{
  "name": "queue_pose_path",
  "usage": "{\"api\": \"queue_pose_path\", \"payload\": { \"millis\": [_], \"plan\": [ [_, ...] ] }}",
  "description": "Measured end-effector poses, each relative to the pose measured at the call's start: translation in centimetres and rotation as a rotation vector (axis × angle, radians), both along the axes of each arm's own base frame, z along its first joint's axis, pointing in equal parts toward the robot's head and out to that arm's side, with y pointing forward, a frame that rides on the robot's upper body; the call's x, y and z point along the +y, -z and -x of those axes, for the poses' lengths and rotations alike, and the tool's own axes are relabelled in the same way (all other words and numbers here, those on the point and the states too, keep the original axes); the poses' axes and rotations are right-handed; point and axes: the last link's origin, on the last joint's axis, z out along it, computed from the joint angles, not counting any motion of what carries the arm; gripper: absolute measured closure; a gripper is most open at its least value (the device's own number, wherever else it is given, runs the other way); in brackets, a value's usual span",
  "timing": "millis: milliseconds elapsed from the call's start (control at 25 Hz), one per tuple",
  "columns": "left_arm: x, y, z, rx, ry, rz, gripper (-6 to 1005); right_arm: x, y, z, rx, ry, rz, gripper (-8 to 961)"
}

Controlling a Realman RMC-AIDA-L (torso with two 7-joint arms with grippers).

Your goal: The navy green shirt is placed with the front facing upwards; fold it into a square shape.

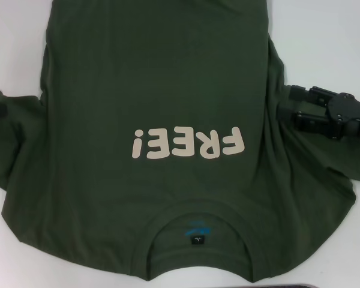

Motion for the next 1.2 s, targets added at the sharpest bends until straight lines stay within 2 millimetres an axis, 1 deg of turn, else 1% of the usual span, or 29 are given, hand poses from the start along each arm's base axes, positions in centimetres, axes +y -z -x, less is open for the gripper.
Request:
{"api": "queue_pose_path", "payload": {
  "millis": [360,600,720,920,1200],
  "plan": [
    [0.2,1.1,-1.8,-0.095,0.030,-0.019,946,-0.1,0.0,0.0,0.001,-0.004,-0.002,37],
    [0.2,1.3,-3.1,-0.181,0.056,-0.024,935,-0.1,0.0,0.0,0.003,-0.005,-0.001,37],
    [0.1,1.6,-3.5,-0.200,0.063,-0.019,927,-0.2,0.0,0.0,0.004,-0.005,-0.001,37],
    [0.2,1.6,-3.5,-0.197,0.066,-0.022,914,-0.2,0.0,0.0,0.004,-0.005,-0.001,37],
    [0.1,1.0,-2.3,-0.136,0.035,-0.026,895,-0.2,0.0,0.0,0.004,-0.005,-0.001,37]
  ]
}}
